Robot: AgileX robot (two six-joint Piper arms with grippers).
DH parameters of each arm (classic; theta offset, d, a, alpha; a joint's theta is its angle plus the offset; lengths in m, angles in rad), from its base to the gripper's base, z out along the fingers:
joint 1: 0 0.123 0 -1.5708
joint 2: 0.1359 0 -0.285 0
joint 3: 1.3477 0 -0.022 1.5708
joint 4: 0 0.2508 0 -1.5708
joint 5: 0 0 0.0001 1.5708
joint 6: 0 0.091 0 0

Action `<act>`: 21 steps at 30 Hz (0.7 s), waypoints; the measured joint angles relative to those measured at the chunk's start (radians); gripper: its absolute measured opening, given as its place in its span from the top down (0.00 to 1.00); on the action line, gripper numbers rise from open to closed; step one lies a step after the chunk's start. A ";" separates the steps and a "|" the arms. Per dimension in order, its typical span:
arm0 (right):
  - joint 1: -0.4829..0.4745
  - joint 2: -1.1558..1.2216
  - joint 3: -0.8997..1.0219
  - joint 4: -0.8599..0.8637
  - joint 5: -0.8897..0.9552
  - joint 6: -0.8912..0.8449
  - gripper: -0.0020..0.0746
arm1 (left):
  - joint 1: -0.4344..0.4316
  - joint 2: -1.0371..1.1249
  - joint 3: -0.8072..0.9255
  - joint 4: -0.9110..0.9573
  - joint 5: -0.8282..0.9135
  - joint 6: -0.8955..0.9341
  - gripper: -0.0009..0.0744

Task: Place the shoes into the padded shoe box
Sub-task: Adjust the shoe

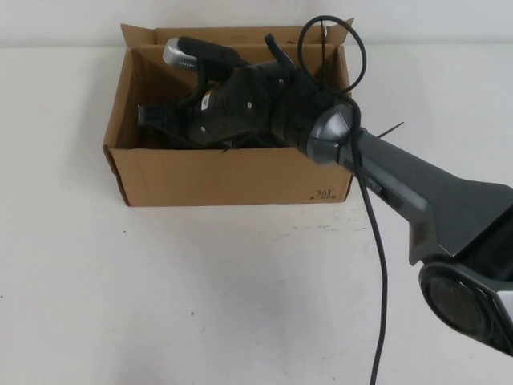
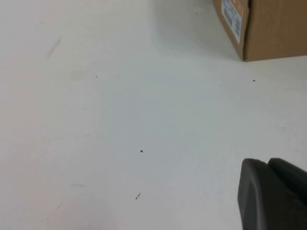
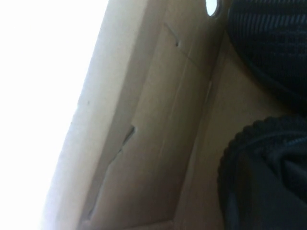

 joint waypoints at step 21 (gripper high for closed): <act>-0.017 -0.207 0.000 -0.301 0.312 0.045 0.63 | 0.000 0.000 0.000 0.000 0.000 0.000 0.99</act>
